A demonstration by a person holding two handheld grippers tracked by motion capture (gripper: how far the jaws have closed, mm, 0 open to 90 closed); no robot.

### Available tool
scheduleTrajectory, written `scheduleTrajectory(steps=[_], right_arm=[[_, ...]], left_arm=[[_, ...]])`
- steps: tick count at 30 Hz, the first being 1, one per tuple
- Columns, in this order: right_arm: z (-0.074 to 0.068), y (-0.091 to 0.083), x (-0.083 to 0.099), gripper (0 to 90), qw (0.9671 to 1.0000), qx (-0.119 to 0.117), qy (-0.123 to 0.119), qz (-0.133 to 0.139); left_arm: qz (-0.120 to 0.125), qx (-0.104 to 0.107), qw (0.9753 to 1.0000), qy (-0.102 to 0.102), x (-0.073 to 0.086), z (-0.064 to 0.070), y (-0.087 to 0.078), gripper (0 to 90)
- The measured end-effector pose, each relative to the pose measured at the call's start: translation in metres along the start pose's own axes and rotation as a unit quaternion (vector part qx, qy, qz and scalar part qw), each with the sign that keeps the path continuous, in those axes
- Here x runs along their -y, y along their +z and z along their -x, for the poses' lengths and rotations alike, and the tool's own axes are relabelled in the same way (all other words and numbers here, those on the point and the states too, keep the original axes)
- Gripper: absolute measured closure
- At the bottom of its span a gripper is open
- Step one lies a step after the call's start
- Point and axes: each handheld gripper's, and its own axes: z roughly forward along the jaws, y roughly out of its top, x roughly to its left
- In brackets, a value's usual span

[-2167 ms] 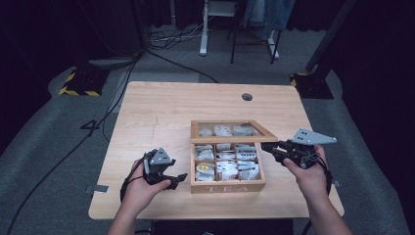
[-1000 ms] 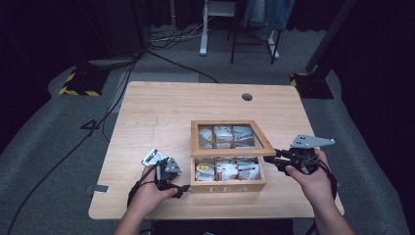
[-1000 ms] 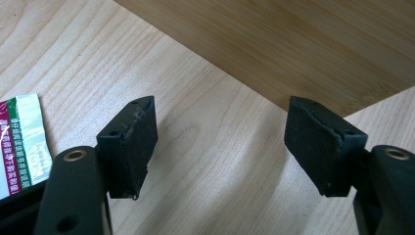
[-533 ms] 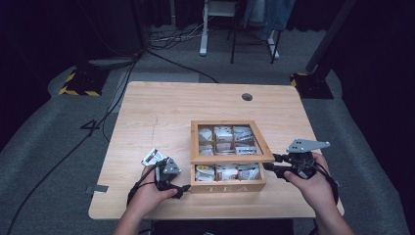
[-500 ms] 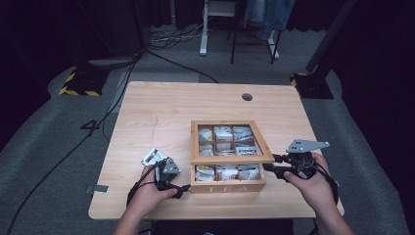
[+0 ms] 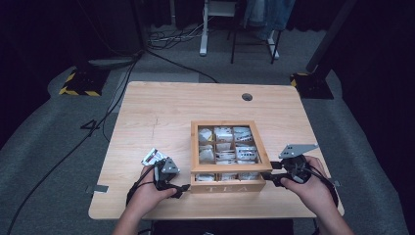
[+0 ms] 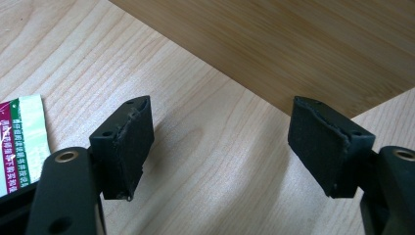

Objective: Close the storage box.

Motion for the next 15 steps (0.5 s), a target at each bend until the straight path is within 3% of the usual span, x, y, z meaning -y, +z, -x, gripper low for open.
scheduleTrajectory(steps=[15], right_arm=[[-0.002,0.013,0.003,49.5,0.9983,-0.005,-0.018,-0.054]], left_arm=[[0.002,0.002,1.0000,0.003,0.001,-0.001,0.000,25.8]])
